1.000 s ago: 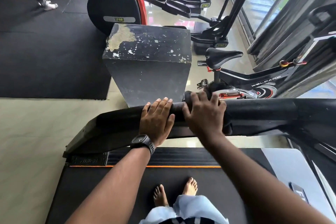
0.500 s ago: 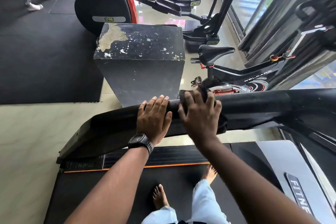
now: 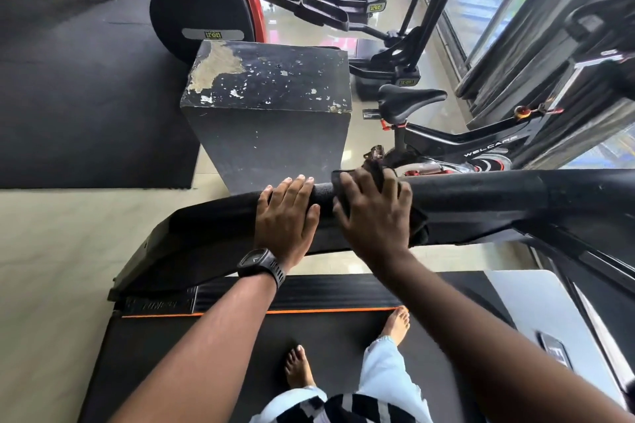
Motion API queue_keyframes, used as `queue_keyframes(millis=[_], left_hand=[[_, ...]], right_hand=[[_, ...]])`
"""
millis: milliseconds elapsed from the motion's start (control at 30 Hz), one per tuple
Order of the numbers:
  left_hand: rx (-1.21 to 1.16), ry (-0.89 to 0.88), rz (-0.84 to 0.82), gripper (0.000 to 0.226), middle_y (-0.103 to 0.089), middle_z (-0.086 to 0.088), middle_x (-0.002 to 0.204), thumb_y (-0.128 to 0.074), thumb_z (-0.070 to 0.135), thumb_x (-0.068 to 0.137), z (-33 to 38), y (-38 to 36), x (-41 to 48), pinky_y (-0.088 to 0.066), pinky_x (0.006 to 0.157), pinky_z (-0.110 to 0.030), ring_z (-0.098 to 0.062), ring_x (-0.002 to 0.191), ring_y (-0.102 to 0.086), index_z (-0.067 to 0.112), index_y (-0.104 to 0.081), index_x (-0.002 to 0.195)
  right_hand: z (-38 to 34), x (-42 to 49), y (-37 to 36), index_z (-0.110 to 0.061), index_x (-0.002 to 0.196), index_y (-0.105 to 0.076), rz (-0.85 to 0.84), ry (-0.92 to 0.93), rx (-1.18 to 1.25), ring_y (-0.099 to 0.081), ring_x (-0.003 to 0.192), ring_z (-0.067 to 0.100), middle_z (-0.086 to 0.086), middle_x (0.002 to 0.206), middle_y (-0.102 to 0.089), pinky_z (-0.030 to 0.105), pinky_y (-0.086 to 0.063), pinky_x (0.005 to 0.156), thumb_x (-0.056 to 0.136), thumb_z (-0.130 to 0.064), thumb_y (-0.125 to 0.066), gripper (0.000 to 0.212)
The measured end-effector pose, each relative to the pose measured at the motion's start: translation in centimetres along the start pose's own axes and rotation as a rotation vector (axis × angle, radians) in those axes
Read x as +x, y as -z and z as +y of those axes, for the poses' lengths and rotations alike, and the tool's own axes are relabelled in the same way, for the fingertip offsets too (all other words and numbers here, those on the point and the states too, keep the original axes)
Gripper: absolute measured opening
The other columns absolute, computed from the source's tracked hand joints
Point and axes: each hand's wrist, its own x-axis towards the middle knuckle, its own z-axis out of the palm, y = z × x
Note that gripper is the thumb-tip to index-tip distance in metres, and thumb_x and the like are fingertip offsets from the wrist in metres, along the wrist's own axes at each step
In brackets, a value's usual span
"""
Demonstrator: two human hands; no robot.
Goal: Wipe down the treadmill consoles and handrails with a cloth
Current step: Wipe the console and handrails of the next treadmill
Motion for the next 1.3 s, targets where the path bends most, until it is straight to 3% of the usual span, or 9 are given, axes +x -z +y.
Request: queue_keyframes(millis=[133,233,367,467,600,800,1000,1133,1300], left_hand=[[-0.018,0.036,0.005,0.048,-0.058,-0.002,0.142,-0.039,0.038,0.098,0.5,0.0,0.3,-0.033,0.112,-0.051,-0.024,0.131,-0.052,0.017,-0.059,0.136],[-0.053,0.087,0.007,0.049,-0.058,-0.004,0.142,-0.039,0.039,0.098,1.2,0.1,0.1,-0.03,0.113,-0.052,-0.025,0.132,-0.051,0.016,-0.059,0.136],[-0.072,0.115,-0.005,0.051,-0.055,-0.005,0.144,-0.038,0.041,0.098,1.7,0.2,-0.2,-0.028,0.115,-0.052,-0.027,0.135,-0.049,0.015,-0.057,0.138],[-0.07,0.11,-0.029,0.053,-0.055,-0.006,0.145,-0.038,0.042,0.097,1.8,0.4,0.0,-0.029,0.114,-0.056,-0.029,0.135,-0.049,0.015,-0.057,0.138],[-0.054,0.1,-0.061,0.054,-0.055,-0.006,0.145,-0.037,0.044,0.096,2.0,0.5,0.3,-0.028,0.114,-0.059,-0.03,0.134,-0.049,0.016,-0.057,0.138],[-0.066,0.061,-0.071,0.054,-0.055,-0.006,0.145,-0.036,0.044,0.097,2.3,0.6,0.3,-0.027,0.114,-0.059,-0.029,0.135,-0.049,0.015,-0.056,0.138],[-0.048,0.057,-0.059,0.055,-0.058,-0.007,0.142,-0.038,0.044,0.095,3.2,0.5,0.8,-0.031,0.111,-0.059,-0.029,0.131,-0.053,0.015,-0.059,0.136],[-0.042,0.058,-0.061,0.054,-0.059,-0.006,0.14,-0.037,0.043,0.095,3.3,0.5,0.8,-0.031,0.111,-0.058,-0.03,0.129,-0.054,0.014,-0.06,0.135],[-0.034,0.04,-0.073,0.054,-0.061,-0.006,0.137,-0.037,0.044,0.096,3.4,0.4,1.1,-0.032,0.11,-0.058,-0.03,0.126,-0.055,0.014,-0.059,0.135]], right_hand=[[0.9,4.5,1.1,-0.03,0.116,-0.067,-0.098,0.173,0.016,-0.053,0.114,0.033,0.0,0.12,-0.067,0.043,-0.04,0.084,0.095,-0.06,-0.038,0.047],[3.0,7.3,1.6,-0.029,0.119,-0.067,-0.284,0.022,0.136,-0.052,0.117,0.032,0.005,0.124,-0.066,0.042,-0.039,0.082,0.095,-0.06,-0.039,0.048],[2.6,3.2,1.1,-0.022,0.124,-0.062,-0.103,-0.131,0.016,-0.047,0.122,0.039,0.006,0.128,-0.063,0.053,-0.041,0.094,0.094,-0.057,-0.042,0.05],[0.5,0.6,0.4,-0.026,0.127,-0.06,-0.014,0.017,-0.015,-0.046,0.126,0.039,0.003,0.129,-0.062,0.054,-0.037,0.096,0.092,-0.054,-0.042,0.049],[1.9,4.3,1.3,-0.031,0.118,-0.066,-0.115,0.151,0.03,-0.053,0.117,0.033,0.001,0.121,-0.067,0.046,-0.041,0.089,0.093,-0.061,-0.037,0.049],[2.7,3.6,1.4,-0.02,0.12,-0.065,-0.095,-0.152,0.023,-0.052,0.115,0.039,0.008,0.123,-0.066,0.049,-0.042,0.09,0.094,-0.055,-0.04,0.05],[1.8,2.4,1.0,-0.026,0.119,-0.065,-0.058,0.091,0.013,-0.051,0.116,0.036,0.003,0.121,-0.066,0.05,-0.041,0.091,0.093,-0.058,-0.038,0.049],[3.8,6.4,1.9,-0.021,0.118,-0.067,-0.248,-0.141,0.095,-0.051,0.114,0.037,0.01,0.122,-0.066,0.047,-0.041,0.089,0.093,-0.056,-0.04,0.05],[1.8,0.4,0.5,-0.021,0.125,-0.061,0.004,-0.148,0.013,-0.046,0.124,0.04,0.006,0.128,-0.062,0.055,-0.038,0.097,0.092,-0.052,-0.044,0.049]])
